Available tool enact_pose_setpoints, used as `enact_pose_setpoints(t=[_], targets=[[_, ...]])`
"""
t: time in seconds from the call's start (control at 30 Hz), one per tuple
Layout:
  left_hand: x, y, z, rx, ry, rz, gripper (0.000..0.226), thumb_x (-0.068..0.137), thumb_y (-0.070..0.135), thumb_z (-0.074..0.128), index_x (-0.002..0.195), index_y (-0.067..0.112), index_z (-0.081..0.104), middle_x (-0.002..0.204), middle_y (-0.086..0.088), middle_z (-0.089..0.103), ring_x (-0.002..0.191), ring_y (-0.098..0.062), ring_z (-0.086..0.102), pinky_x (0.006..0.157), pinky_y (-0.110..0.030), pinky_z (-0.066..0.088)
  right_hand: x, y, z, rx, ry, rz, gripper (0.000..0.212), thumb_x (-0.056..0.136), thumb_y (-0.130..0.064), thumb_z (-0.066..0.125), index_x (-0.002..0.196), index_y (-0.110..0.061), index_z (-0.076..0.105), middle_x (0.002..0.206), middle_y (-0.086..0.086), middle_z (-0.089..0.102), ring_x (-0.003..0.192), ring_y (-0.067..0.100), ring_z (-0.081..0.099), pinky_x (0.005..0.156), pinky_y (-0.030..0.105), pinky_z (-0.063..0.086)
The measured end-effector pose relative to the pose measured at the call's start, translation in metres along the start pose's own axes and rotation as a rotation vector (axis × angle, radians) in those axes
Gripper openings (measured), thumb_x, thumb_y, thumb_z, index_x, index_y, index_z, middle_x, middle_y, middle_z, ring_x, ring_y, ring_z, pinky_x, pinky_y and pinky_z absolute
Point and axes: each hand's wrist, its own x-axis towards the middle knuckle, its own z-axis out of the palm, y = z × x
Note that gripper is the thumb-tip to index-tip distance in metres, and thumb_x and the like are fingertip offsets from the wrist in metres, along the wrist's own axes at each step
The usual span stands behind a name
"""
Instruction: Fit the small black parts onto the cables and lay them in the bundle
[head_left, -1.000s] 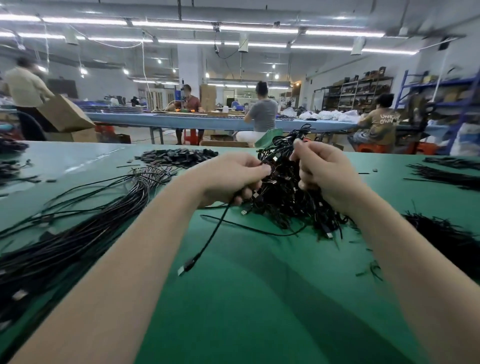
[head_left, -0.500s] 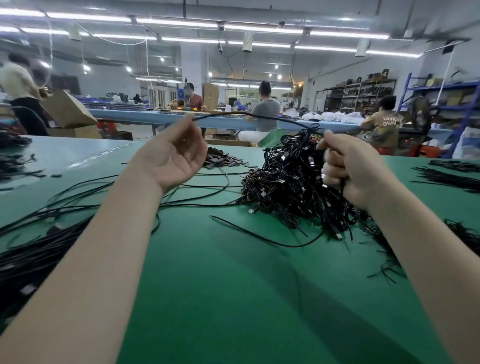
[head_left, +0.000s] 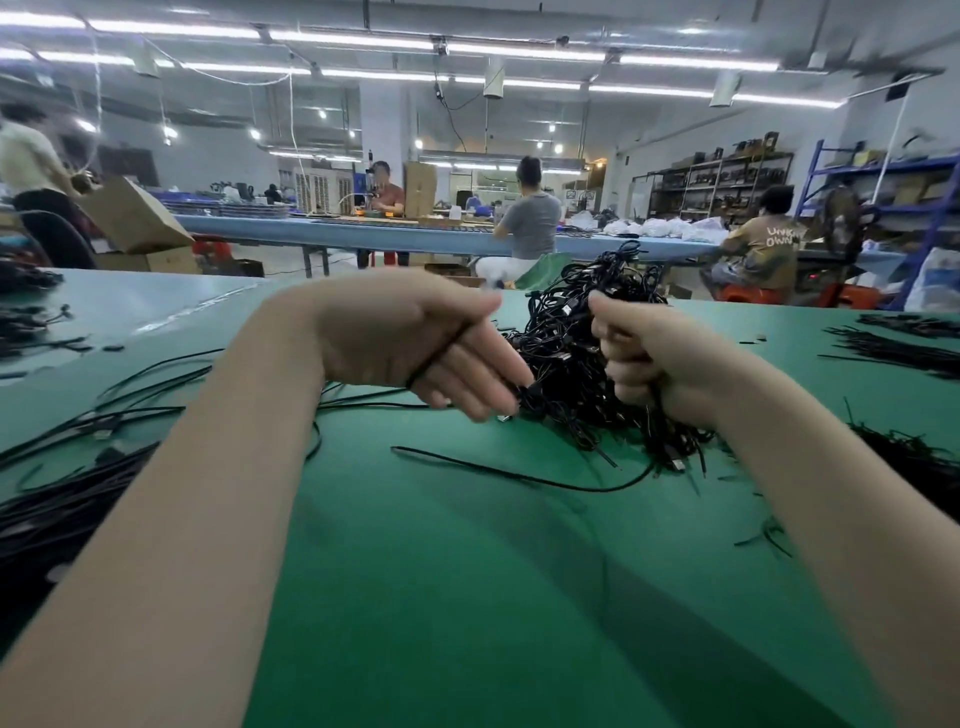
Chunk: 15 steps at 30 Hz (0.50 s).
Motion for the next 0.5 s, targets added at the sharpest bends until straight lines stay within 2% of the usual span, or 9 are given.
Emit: enact_pose_setpoints(t=[0.03, 0.1, 0.2, 0.27, 0.3, 0.33, 0.4, 0.47, 0.5], targets=[[0.007, 0.0, 0.008, 0.067, 0.068, -0.068, 0.05, 0.098, 0.046, 0.035, 0.096, 0.014, 0.074, 0.094, -0.006, 0.075, 0.085, -0.017, 0.072, 0.079, -0.032, 0.053, -0.003, -0.007, 0.001, 0.072, -0.042, -0.04, 0.038, 0.097, -0.041, 0.048, 0.067, -0.018, 0.049, 0.049, -0.009, 0.027, 0.038, 0.008, 0.022, 0.037, 0.02, 0.023], [0.022, 0.0, 0.015, -0.031, 0.329, -0.028, 0.048, 0.102, 0.042, 0.031, 0.1, 0.01, 0.067, 0.102, -0.007, 0.074, 0.099, -0.02, 0.07, 0.096, -0.038, 0.048, -0.009, -0.015, 0.009, 0.101, -0.192, -0.099, 0.034, 0.097, -0.038, 0.048, 0.074, -0.017, 0.061, 0.052, -0.008, 0.031, 0.041, 0.008, 0.026, 0.041, 0.021, 0.028], [0.03, 0.006, 0.006, -0.513, 0.633, 0.302, 0.047, 0.104, 0.04, 0.031, 0.104, 0.006, 0.063, 0.098, -0.008, 0.074, 0.098, -0.018, 0.067, 0.085, -0.031, 0.05, -0.015, -0.008, 0.027, 0.007, -0.467, -0.039, 0.028, 0.094, -0.038, 0.05, 0.09, -0.018, 0.07, 0.06, -0.005, 0.038, 0.05, 0.011, 0.036, 0.049, 0.022, 0.038], [0.018, 0.014, -0.003, -0.839, 0.573, 0.536, 0.048, 0.105, 0.038, 0.028, 0.11, 0.008, 0.065, 0.094, -0.006, 0.074, 0.092, -0.017, 0.07, 0.079, -0.027, 0.053, -0.015, 0.008, 0.039, -0.062, -0.599, 0.046, 0.03, 0.095, -0.038, 0.048, 0.09, -0.019, 0.069, 0.064, -0.004, 0.039, 0.054, 0.013, 0.041, 0.056, 0.024, 0.042], [0.008, 0.017, -0.006, -0.943, 0.429, 0.633, 0.049, 0.105, 0.037, 0.027, 0.106, 0.01, 0.067, 0.09, -0.002, 0.074, 0.087, -0.016, 0.071, 0.074, -0.025, 0.054, -0.014, 0.018, 0.044, -0.12, -0.592, 0.072, 0.032, 0.096, -0.039, 0.047, 0.087, -0.018, 0.069, 0.063, -0.004, 0.04, 0.054, 0.013, 0.041, 0.058, 0.025, 0.043], [-0.002, 0.018, -0.006, -0.959, 0.279, 0.676, 0.048, 0.104, 0.036, 0.027, 0.099, 0.013, 0.07, 0.082, 0.002, 0.073, 0.079, -0.012, 0.07, 0.068, -0.023, 0.055, -0.01, 0.025, 0.046, -0.192, -0.521, 0.081, 0.034, 0.096, -0.04, 0.048, 0.082, -0.017, 0.067, 0.061, -0.005, 0.039, 0.053, 0.013, 0.041, 0.058, 0.025, 0.042], [-0.018, 0.017, -0.004, -0.701, 0.116, 0.568, 0.044, 0.1, 0.033, 0.035, 0.08, 0.02, 0.072, 0.06, 0.008, 0.064, 0.056, -0.006, 0.062, 0.053, -0.02, 0.05, -0.004, 0.031, 0.044, -0.341, -0.242, 0.029, 0.038, 0.094, -0.045, 0.05, 0.075, -0.015, 0.062, 0.059, -0.006, 0.039, 0.05, 0.011, 0.038, 0.054, 0.024, 0.037], [-0.014, 0.012, 0.003, -0.218, 0.069, 0.252, 0.042, 0.095, 0.035, 0.041, 0.074, 0.019, 0.074, 0.052, 0.007, 0.059, 0.045, -0.006, 0.055, 0.046, -0.018, 0.043, -0.001, 0.025, 0.035, -0.364, 0.034, -0.074, 0.038, 0.093, -0.046, 0.053, 0.075, -0.013, 0.06, 0.06, -0.005, 0.04, 0.047, 0.009, 0.035, 0.049, 0.023, 0.034], [-0.007, 0.009, 0.009, -0.001, 0.045, 0.067, 0.042, 0.096, 0.036, 0.04, 0.081, 0.017, 0.074, 0.057, 0.005, 0.065, 0.048, -0.008, 0.059, 0.046, -0.017, 0.042, 0.0, 0.018, 0.031, -0.33, 0.126, -0.137, 0.037, 0.093, -0.046, 0.054, 0.075, -0.014, 0.061, 0.059, -0.005, 0.04, 0.046, 0.008, 0.034, 0.047, 0.022, 0.033]])
